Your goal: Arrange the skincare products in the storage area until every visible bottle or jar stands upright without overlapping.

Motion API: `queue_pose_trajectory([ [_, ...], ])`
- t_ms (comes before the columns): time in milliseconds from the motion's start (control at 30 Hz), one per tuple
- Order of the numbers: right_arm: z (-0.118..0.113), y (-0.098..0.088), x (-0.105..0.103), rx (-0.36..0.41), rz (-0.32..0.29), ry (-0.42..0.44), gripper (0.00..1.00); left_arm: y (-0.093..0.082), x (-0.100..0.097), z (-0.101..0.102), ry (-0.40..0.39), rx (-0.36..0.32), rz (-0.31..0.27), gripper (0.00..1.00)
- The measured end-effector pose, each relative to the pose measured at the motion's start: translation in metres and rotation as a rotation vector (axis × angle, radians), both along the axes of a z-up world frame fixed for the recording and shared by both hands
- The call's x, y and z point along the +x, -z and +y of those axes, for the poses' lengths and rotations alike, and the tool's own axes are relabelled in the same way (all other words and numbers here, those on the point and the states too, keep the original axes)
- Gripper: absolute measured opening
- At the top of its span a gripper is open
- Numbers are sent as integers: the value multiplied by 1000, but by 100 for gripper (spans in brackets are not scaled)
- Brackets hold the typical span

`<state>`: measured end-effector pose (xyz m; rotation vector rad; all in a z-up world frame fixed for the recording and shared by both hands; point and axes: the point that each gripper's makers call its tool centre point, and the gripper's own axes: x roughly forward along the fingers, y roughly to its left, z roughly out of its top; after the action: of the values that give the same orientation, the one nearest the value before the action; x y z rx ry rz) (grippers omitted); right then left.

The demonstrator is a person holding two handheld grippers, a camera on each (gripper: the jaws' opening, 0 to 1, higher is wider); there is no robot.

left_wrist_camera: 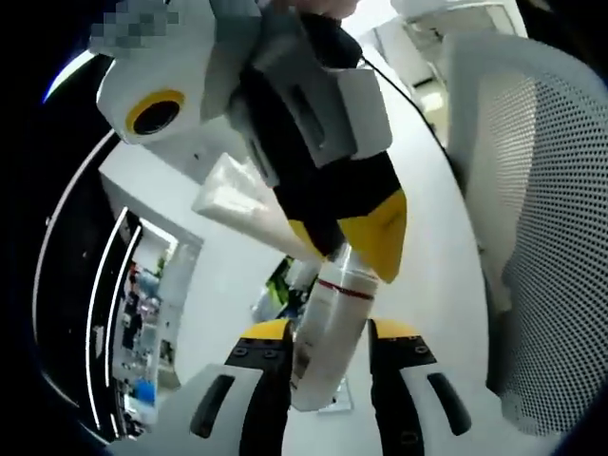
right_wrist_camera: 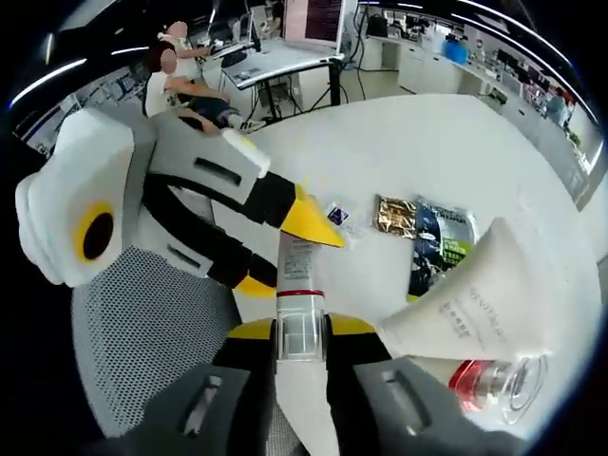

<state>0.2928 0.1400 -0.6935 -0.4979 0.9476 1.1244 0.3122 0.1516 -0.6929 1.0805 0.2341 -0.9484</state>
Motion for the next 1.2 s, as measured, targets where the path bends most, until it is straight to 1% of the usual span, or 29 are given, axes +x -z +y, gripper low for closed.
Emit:
queue_pose_trajectory([
  [67, 1, -2, 1, 8, 9, 3, 17, 0, 2, 1, 3, 20, -25, 26],
  [200, 0, -5, 1, 21, 24, 19, 18, -4, 4, 0, 10, 26, -63, 26],
  [367, -2, -5, 1, 31, 50, 38, 18, -5, 3, -2, 31, 44, -88, 24],
  [467, -2, -7, -1, 48, 42, 32, 18, -4, 3, -2, 25, 32, -72, 23],
  [500, -2, -8, -2, 55, 35, 25, 19, -2, 1, -2, 23, 21, -53, 23],
  [533, -1, -9, -3, 69, 42, 29, 19, -1, 0, -2, 29, 26, -46, 22],
  [567, -1, -9, -3, 76, 51, 36, 19, 5, -4, -4, 37, 23, -12, 21],
  [633, -2, -9, -4, 84, 51, 37, 19, 7, -5, -4, 19, -1, 10, 21],
  [667, -2, -9, -4, 84, 54, 37, 19, 9, -8, -6, 24, -18, 39, 20],
  [733, -5, -11, -2, 88, 21, 46, 20, 11, -6, -3, -5, -21, 65, 20],
  [800, -9, -14, 1, 92, 0, 59, 24, 15, -3, 5, -42, -15, 85, 20],
  [867, -14, -17, 2, 106, -7, 89, 25, 17, 0, 10, -65, -18, 102, 20],
  [900, -17, -19, 4, 117, -21, 105, 25, 19, 0, 12, -92, -46, 132, 20],
  [933, -19, -21, 5, 128, -28, 123, 25, 18, -1, 11, -113, -102, 175, 20],
  [1067, -29, -23, 2, 165, -30, 171, 23, 12, 1, 12, -167, -211, 238, 19],
  [1100, -32, -22, 1, 169, -30, 176, 23, 9, 2, 11, -186, -255, 264, 19],
  [1167, -34, -22, 3, 206, -57, 204, 23, 3, 2, 8, -198, -345, 318, 19],
  [1200, -35, -22, 1, 222, -47, 211, 22, 0, 1, 5, -198, -386, 344, 19],
])
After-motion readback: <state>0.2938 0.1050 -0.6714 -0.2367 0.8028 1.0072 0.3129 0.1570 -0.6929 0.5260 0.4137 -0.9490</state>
